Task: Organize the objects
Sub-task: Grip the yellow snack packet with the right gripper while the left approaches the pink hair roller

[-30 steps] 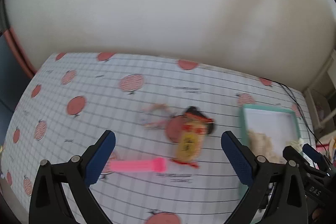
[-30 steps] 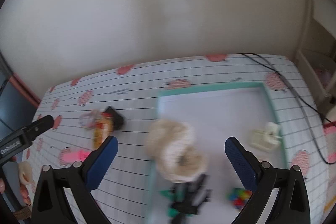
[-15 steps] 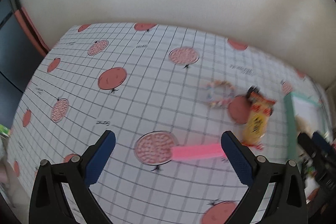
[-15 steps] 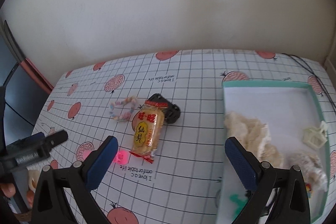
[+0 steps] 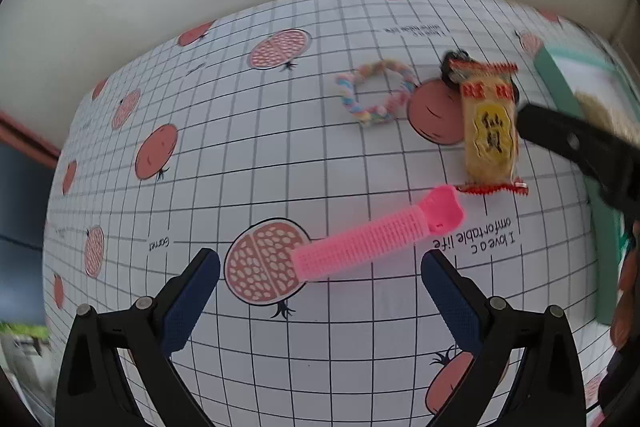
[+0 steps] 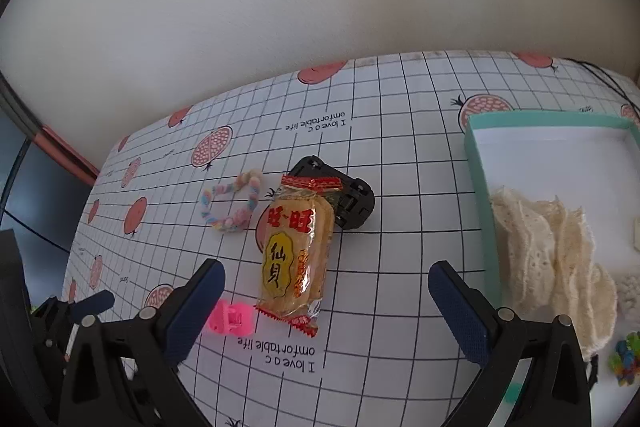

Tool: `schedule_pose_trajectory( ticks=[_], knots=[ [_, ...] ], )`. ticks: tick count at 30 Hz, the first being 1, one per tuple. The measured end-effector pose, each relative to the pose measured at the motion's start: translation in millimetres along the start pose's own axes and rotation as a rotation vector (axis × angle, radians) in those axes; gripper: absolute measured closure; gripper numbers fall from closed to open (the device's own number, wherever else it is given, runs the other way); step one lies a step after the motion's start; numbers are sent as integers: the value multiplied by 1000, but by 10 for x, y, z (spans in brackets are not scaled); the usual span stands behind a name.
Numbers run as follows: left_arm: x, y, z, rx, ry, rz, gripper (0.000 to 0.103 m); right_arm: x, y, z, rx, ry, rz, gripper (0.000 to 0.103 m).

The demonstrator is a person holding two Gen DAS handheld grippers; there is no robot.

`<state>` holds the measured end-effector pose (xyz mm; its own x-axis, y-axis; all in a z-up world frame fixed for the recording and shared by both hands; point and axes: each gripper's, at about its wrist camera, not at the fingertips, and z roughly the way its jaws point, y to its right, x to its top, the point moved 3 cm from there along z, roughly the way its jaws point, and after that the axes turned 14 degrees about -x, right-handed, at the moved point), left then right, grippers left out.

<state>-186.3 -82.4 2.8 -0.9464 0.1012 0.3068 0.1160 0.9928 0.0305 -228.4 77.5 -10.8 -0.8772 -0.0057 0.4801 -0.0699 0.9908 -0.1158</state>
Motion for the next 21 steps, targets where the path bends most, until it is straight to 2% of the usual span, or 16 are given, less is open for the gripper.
schedule_pose_trajectory(
  ticks=[4, 11, 16, 19, 21],
  knots=[
    [18, 68, 90, -3, -5, 24, 2, -10, -44, 95, 6, -12, -13, 1],
    [19, 136, 285, 46, -25, 45, 3, -47, -157, 236, 19, -25, -30, 8],
    [67, 94, 317, 45, -8, 31, 3, -72, -203, 269, 19, -23, -37, 20],
    [105, 92, 291, 49, 16, 25, 3, -77, -205, 289, 29, -35, -32, 31],
    [117, 104, 277, 46, 30, 21, 4, -84, -192, 299, 31, -40, -24, 47]
  ],
)
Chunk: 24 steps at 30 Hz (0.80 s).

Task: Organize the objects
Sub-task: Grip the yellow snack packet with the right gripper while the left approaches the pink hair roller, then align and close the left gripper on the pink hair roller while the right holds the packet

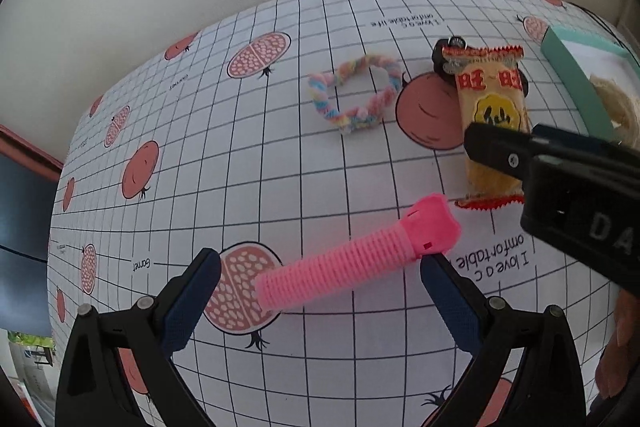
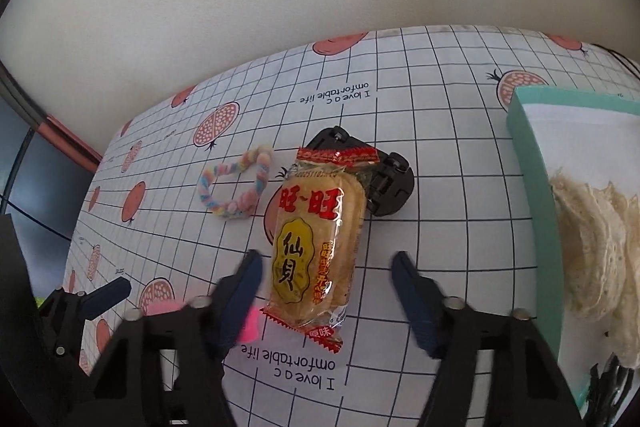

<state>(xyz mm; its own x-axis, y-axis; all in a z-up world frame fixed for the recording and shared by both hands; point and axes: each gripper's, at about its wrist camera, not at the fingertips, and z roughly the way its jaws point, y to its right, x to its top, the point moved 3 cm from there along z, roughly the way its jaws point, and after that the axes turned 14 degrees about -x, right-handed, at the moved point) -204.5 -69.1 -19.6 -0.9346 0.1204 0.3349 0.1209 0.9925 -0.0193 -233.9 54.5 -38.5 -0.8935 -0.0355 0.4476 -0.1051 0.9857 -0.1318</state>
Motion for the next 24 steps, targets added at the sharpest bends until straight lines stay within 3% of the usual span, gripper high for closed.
schedule_pose_trajectory(
  ticks=[5, 10, 13, 24],
  knots=[
    [1, 16, 14, 5, -2, -4, 13, 0, 18, -27, 21, -3, 0, 62],
    [-16, 51, 28, 12, -11, -2, 15, -2, 12, -38, 20, -1, -26, 63],
    [-8, 66, 25, 0, -10, -10, 26, -12, 3, -43, 25, -7, -36, 65],
    [-16, 102, 68, 4, -27, -15, 27, -38, -34, -91, 2, -10, -90, 68]
  ],
)
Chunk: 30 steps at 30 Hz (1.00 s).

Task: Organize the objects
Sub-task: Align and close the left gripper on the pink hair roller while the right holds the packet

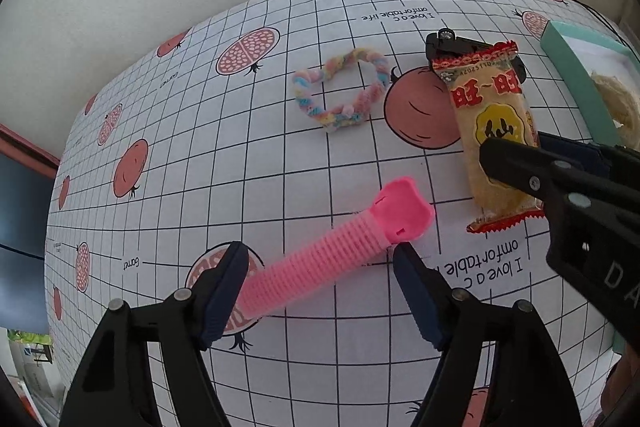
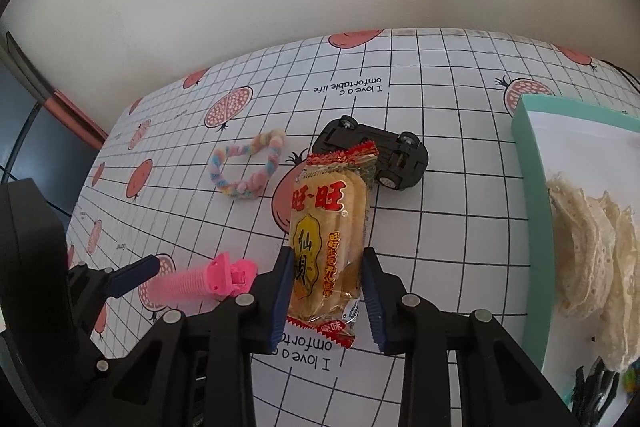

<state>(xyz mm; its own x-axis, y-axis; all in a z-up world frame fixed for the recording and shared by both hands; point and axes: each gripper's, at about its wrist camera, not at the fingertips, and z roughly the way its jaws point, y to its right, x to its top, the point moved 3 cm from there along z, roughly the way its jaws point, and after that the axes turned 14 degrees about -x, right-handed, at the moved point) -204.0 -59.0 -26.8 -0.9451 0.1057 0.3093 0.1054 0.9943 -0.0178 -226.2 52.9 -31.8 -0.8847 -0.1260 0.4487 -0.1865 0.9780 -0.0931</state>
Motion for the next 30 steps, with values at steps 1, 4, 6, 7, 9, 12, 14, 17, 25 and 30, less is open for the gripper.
schedule_pose_trajectory(
  ticks=[1, 4, 6, 7, 9, 12, 14, 17, 25, 30],
  knots=[
    [5, -5, 3, 0, -1, -1, 27, -3, -5, -6, -4, -1, -6, 68],
    [12, -9, 6, 0, 0, -11, 27, -13, -24, -21, -19, -1, -27, 74],
    [13, -15, 7, -3, 0, -20, 27, -19, -28, -26, -18, -3, -35, 74],
    [15, -22, 10, -6, 0, -24, 28, -21, -30, -26, -16, -5, -39, 74],
    [16, -31, 10, -12, 2, -37, 29, -21, -32, -19, -21, -10, -46, 74],
    [27, -73, 19, -9, 7, -62, 30, -29, -27, -27, -16, -22, -58, 74],
    [33, -95, 23, -11, 11, -77, 30, -34, -12, -31, -17, -33, -62, 74],
    [44, -143, 28, -8, 20, -113, 30, -44, 27, -29, -14, -54, -55, 74],
    [-10, -357, 35, -58, 70, -298, 30, -58, 63, -54, -33, -72, -79, 74],
    [-57, -529, 38, -99, 100, -402, 30, -59, 79, -51, -29, -76, -79, 74]
  ],
)
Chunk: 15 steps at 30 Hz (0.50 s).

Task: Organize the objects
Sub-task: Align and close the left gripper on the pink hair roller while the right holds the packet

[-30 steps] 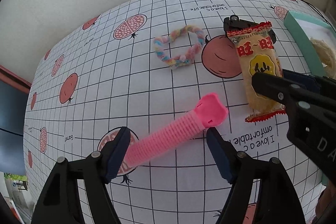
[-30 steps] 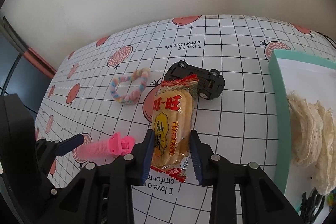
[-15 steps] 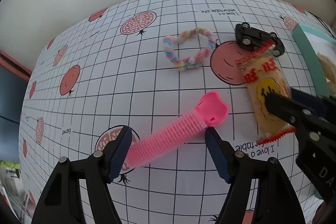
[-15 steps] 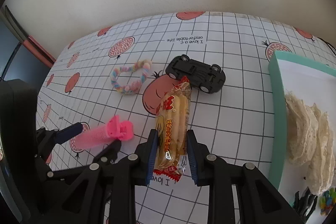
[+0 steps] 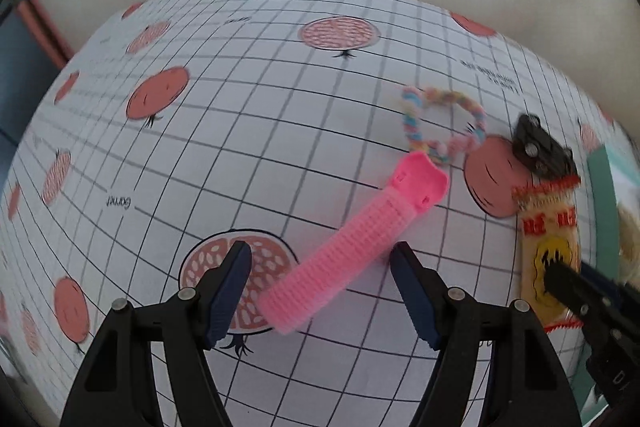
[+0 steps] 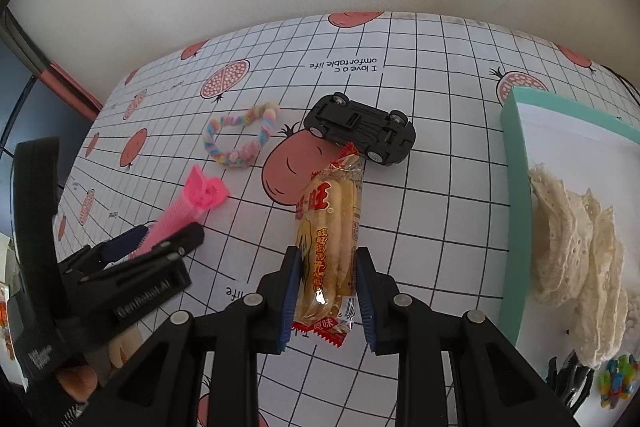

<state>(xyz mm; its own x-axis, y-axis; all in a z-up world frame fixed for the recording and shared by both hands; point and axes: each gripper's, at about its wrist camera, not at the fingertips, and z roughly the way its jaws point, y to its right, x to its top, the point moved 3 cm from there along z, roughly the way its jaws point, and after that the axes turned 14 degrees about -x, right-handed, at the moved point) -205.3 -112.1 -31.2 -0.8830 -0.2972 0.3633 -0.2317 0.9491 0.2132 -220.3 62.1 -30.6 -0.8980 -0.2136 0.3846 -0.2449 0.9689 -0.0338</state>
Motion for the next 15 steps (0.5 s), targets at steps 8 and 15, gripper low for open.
schedule_pose_trajectory(
  ticks=[8, 15],
  knots=[
    [-54, 40, -65, -116, -55, -14, 30, -6, 23, 5, 14, -7, 12, 74],
    [-131, 192, -49, -153, -115, 19, 30, -12, 40, 7, 12, -8, 5, 74]
  ],
)
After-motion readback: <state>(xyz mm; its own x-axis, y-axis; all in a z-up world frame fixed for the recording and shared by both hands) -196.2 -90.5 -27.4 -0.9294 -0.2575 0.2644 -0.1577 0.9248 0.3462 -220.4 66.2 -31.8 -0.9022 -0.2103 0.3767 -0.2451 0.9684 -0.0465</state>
